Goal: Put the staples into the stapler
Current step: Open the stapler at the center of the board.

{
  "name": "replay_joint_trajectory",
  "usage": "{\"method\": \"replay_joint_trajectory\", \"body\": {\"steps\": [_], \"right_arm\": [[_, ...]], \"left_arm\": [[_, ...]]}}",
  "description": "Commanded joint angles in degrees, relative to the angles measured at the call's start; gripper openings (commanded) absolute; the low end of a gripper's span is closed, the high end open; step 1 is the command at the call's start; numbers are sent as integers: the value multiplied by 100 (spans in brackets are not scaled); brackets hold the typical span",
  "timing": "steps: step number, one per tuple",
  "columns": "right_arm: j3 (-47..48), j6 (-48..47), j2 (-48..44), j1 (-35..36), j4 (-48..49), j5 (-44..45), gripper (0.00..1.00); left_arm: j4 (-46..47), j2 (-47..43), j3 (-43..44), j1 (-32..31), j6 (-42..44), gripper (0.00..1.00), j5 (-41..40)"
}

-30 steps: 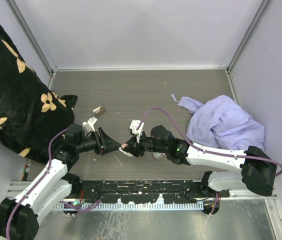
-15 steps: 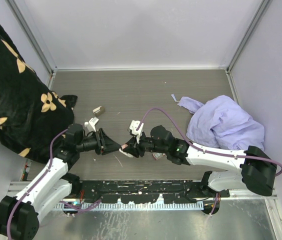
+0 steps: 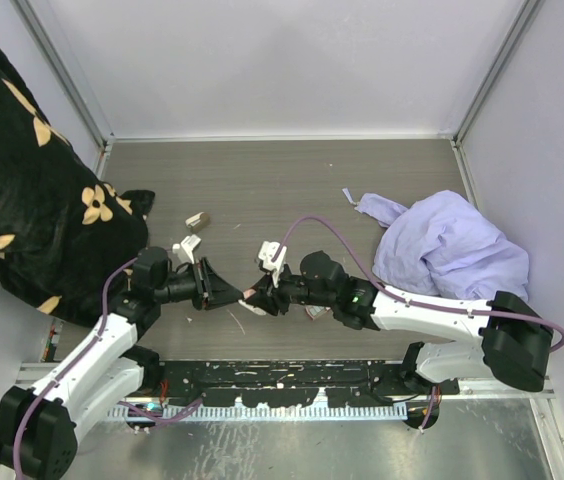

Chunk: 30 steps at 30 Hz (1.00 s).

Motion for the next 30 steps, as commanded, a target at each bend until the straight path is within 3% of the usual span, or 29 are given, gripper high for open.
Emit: {"method": "replay_joint_trajectory", "body": {"steps": [1, 7, 30], "right_arm": [[173, -80, -27, 14, 402, 46, 0], [111, -61, -131, 14, 440, 66, 0], [-452, 193, -994, -51, 616, 339, 0]], "left_arm": [[378, 37, 115, -85, 2, 21, 295], [819, 175, -71, -89, -414, 0, 267], [1013, 519, -185, -88, -483, 0, 28]]}}
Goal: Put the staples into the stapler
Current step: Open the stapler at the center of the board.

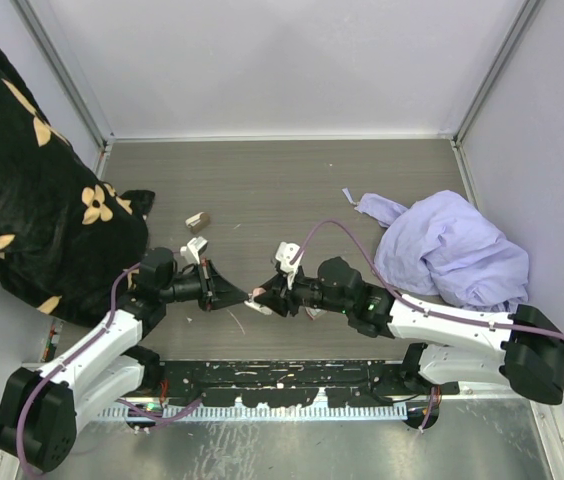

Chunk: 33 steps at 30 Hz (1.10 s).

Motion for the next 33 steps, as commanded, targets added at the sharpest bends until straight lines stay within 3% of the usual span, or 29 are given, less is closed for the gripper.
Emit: {"method": "replay_joint_trajectory", "body": {"steps": [1, 11, 33], "right_arm": [[24, 89, -258, -21, 458, 102, 0], [-526, 277, -850, -22, 382, 876, 4], [-1204, 771, -1136, -22, 436, 1046, 15]], "left_arm": [[77, 17, 38, 47, 119, 0, -168], [342, -441, -143, 251, -189, 0, -546], [496, -857, -320, 542, -454, 0, -606]]}}
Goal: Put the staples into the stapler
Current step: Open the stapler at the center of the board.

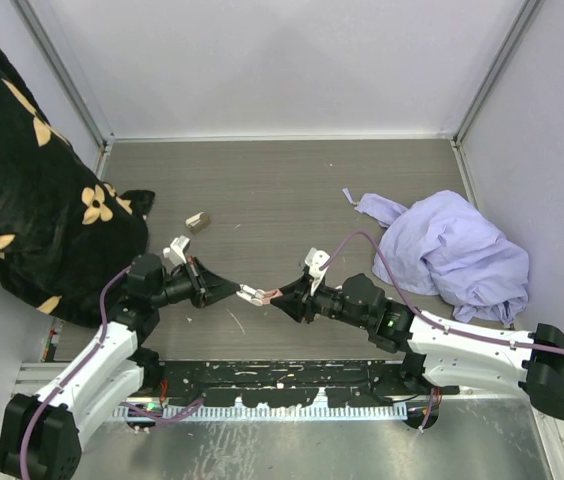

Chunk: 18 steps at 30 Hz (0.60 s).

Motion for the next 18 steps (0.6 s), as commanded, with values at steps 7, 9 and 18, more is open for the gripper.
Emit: {"method": "replay_joint_trajectory", "body": {"steps": [7, 9, 18], "right_arm": [[-303, 333, 78, -17, 164, 198, 18], [-356, 370, 73, -21, 163, 181, 20], [-494, 531, 166, -24, 154, -2, 38]], "left_arm": [[525, -175, -86, 189, -207, 0, -6], [517, -216, -107, 248, -221, 0, -10], [482, -329, -188, 341, -209, 0, -9]]}}
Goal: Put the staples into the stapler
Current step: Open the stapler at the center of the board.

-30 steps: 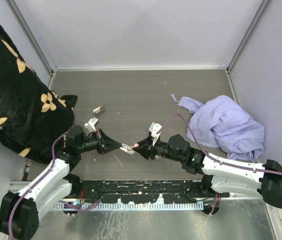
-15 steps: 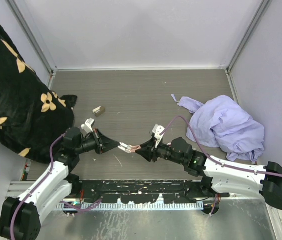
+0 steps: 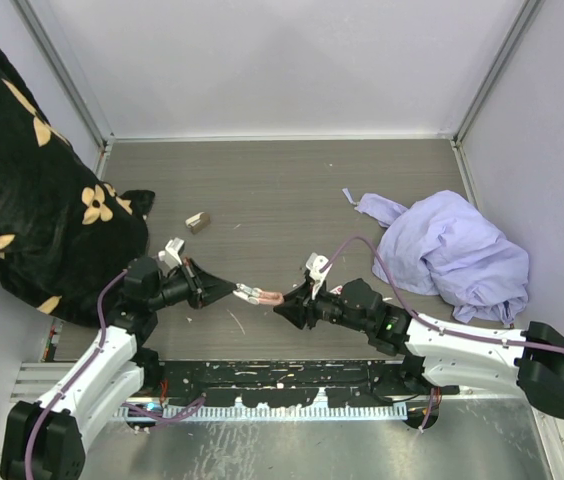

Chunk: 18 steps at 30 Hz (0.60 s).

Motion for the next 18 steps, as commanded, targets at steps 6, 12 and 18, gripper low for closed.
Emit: {"method": "replay_joint_trajectory", "body": {"steps": [6, 12, 18], "right_arm": [[127, 66, 389, -24, -139, -229, 51], [253, 114, -173, -23, -653, 135, 63], [630, 42, -859, -23, -1361, 888, 74]], "left_arm": [[445, -164, 0, 146, -50, 0, -27], [50, -289, 76, 181, 464, 0, -143], [-672, -775, 142, 180, 1700, 0, -513]]}}
